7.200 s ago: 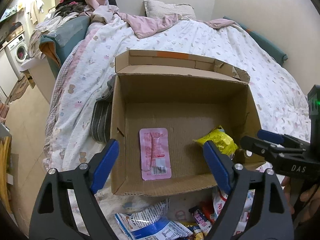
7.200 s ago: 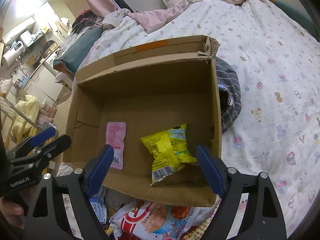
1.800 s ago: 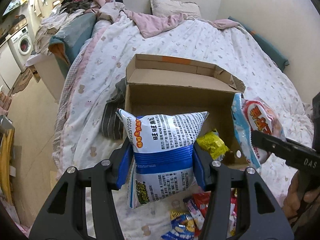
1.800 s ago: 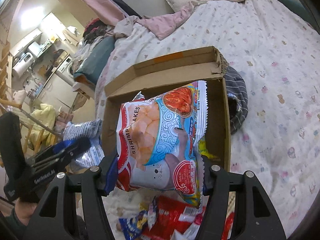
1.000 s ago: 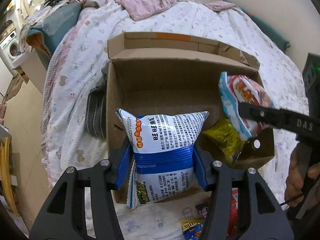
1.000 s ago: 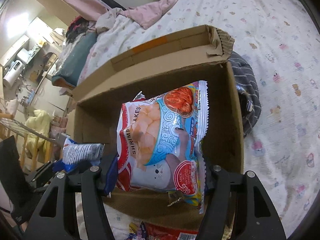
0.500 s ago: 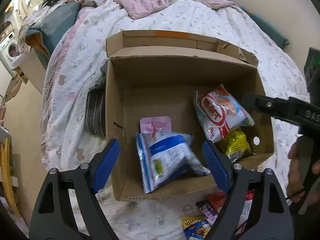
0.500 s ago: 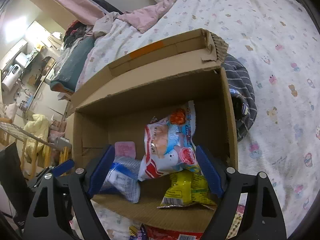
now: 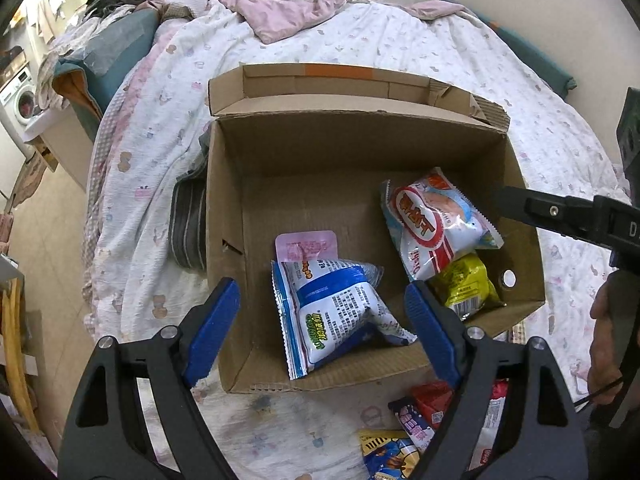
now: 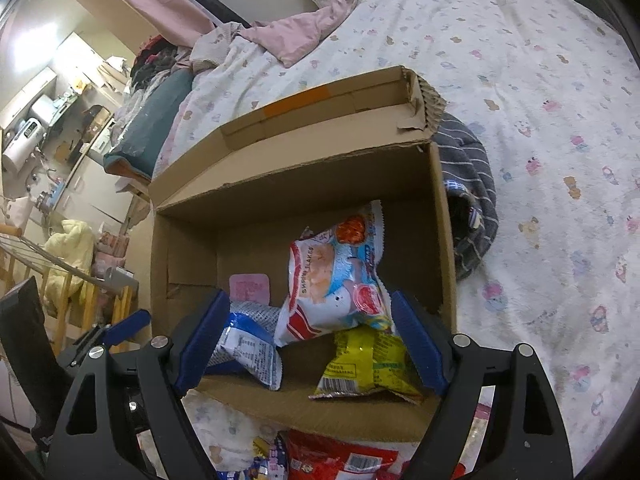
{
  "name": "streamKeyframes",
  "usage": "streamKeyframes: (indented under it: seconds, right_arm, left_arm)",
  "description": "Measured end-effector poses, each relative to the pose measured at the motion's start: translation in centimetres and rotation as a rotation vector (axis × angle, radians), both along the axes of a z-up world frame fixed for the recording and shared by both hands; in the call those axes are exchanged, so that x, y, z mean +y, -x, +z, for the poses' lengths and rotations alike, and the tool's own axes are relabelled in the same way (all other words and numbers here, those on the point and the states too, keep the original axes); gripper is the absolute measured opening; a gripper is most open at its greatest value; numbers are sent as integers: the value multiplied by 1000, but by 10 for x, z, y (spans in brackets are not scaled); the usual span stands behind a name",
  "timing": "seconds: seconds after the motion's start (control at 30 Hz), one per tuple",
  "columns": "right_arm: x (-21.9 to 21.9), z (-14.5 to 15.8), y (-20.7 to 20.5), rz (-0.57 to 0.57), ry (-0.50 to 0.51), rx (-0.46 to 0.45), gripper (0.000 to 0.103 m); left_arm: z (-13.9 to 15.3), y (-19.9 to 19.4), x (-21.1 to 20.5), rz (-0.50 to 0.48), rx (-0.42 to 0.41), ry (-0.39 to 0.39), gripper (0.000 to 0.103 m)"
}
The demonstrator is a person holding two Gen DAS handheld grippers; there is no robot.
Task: Organize snacks
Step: 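Withdraw both grippers from the box toward the remaining snacks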
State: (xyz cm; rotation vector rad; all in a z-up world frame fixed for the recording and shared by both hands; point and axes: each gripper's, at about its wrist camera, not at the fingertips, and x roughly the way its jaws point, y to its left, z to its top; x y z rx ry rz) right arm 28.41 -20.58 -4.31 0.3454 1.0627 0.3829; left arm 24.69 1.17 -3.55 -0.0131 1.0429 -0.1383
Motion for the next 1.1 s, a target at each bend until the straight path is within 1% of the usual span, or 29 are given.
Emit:
streamKeyframes:
  seconds: [0.27, 0.53, 0.7, 0.97, 1.1]
  right_arm:
    - [-4, 11, 8, -2, 14, -16, 85]
    - [-12, 22, 26, 6, 21, -28, 85]
    - [-19, 29, 39, 7, 26, -38, 85]
    - [-26, 36, 63, -1, 4, -41, 85]
    - [-26, 39, 78, 15, 29, -53, 85]
  left_arm:
    - [6, 5, 0, -1, -23, 9, 82]
    - [12, 14, -2, 2, -44, 4, 83]
    - [17, 23, -1, 12, -53, 9, 82]
    - [27, 43, 3, 38, -72, 3, 83]
    - [27, 54, 7, 39, -66, 5, 83]
